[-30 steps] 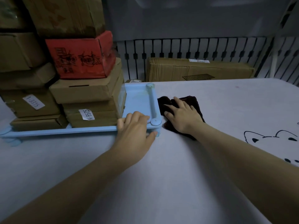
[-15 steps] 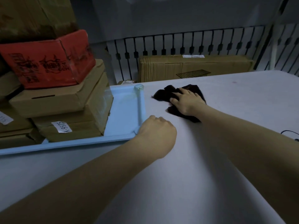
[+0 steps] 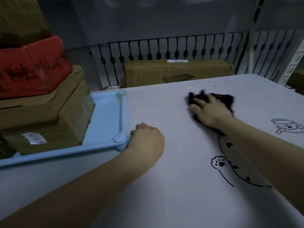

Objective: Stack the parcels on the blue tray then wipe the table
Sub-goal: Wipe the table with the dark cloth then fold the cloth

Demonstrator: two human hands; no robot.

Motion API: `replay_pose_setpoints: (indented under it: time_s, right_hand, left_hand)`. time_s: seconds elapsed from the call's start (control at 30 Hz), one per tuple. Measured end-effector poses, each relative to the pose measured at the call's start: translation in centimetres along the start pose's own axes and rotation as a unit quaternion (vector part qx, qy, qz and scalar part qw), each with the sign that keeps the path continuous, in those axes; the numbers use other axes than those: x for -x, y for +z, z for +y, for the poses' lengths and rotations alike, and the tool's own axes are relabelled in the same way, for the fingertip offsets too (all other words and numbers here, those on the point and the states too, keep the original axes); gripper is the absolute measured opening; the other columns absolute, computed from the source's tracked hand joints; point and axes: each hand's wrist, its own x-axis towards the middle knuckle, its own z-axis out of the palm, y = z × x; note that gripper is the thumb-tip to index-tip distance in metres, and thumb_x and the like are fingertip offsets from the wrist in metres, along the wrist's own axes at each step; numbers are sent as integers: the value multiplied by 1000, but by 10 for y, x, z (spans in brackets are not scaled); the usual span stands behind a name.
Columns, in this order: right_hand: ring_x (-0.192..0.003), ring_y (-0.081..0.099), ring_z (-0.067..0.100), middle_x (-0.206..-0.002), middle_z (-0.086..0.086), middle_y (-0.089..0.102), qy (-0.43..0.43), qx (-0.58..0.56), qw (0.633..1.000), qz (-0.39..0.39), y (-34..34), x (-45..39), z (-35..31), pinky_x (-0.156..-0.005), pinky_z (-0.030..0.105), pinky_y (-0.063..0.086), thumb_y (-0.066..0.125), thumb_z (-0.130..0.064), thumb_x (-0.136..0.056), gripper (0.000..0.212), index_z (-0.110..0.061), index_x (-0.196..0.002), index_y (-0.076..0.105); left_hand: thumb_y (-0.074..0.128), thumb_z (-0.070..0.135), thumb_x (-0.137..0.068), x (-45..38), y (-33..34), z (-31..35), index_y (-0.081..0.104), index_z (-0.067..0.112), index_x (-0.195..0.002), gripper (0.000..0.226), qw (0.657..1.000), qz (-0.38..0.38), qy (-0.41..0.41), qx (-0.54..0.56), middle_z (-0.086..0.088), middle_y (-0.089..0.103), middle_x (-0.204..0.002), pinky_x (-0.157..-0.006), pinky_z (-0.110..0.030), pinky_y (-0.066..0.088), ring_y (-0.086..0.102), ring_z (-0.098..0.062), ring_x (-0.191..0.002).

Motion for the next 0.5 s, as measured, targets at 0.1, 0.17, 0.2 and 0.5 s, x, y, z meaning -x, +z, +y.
replay_pose_setpoints:
  time_s: [0.1, 0.17, 0.2, 0.5]
  right_hand:
    - [-151, 20, 30, -167, 7, 14, -182, -32, 982, -41, 10, 27, -61, -123, 41, 14, 25, -49, -106, 49, -37, -153, 35]
    - [-151, 19, 22, -167, 1, 17, -264, -44, 962, -57, 14, 46, -81, -123, 35, 13, 30, -45, -106, 46, -37, -151, 38]
    - [-151, 20, 19, -167, -2, 18, -283, -51, 956, -59, 15, 52, -80, -122, 33, 13, 32, -44, -106, 45, -37, -151, 40]
    - [-151, 24, 24, -166, 1, 21, -51, -20, 998, 19, -20, 16, 78, -120, 35, 17, 33, -42, -106, 48, -30, -152, 39]
  left_hand:
    - [36, 0, -92, 0, 1, 1, 47, -6, -123, 33, 1000, -6, -8, -24, -22, 54, -123, -84, -36, 46, 51, -34, -112]
    - [35, 4, -96, 1, -3, 0, 47, -1, -125, 32, 999, 1, -7, -33, -19, 55, -126, -85, -35, 47, 54, -31, -115]
    - [36, 6, -97, 2, -6, -2, 48, 3, -125, 30, 999, 4, -2, -36, -16, 56, -126, -85, -34, 47, 56, -29, -115]
    - [24, 49, -102, -57, -29, 17, 27, 14, -150, 59, 988, -53, 13, 145, -14, 25, -157, -114, -53, 26, 26, -35, -142]
